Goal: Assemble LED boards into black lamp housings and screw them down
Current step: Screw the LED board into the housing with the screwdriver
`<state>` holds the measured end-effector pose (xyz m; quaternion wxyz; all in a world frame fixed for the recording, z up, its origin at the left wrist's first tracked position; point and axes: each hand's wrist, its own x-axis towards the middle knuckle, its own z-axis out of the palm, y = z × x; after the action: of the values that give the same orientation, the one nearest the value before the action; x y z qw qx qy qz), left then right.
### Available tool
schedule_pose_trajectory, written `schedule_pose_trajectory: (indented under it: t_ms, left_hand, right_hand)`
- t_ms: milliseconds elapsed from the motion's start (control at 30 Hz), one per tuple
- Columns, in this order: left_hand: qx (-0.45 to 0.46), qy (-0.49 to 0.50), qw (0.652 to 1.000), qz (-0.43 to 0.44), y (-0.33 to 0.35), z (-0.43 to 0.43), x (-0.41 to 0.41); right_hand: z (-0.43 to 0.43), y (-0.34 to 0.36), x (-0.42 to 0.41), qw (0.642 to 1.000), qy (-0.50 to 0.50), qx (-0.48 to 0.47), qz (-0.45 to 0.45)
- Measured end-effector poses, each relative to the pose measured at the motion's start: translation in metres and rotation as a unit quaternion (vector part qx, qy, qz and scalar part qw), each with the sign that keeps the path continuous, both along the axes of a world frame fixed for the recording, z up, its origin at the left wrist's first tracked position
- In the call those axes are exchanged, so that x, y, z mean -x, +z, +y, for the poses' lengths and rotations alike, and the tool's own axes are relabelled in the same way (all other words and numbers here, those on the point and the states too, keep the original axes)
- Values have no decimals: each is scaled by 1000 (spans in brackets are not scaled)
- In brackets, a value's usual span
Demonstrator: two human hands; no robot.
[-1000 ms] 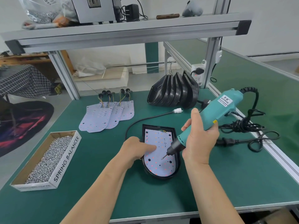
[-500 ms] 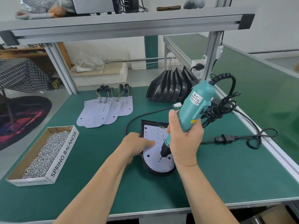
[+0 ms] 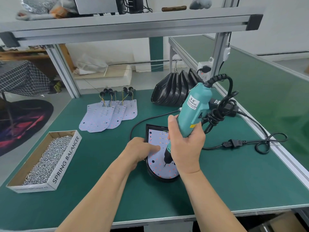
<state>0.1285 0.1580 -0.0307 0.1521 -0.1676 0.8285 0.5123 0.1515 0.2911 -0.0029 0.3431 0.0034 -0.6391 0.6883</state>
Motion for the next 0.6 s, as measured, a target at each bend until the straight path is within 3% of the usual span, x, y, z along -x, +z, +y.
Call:
schedule_pose_trajectory:
  t_ms: [333, 600]
  left_hand:
    - [3, 3, 1000, 0, -3, -1, 3]
    - [1, 1, 1000, -2, 2, -1, -1]
  right_hand:
    - [-4, -1, 0, 999, 37, 5, -29]
    - [5, 1, -10, 999, 41, 17, 2]
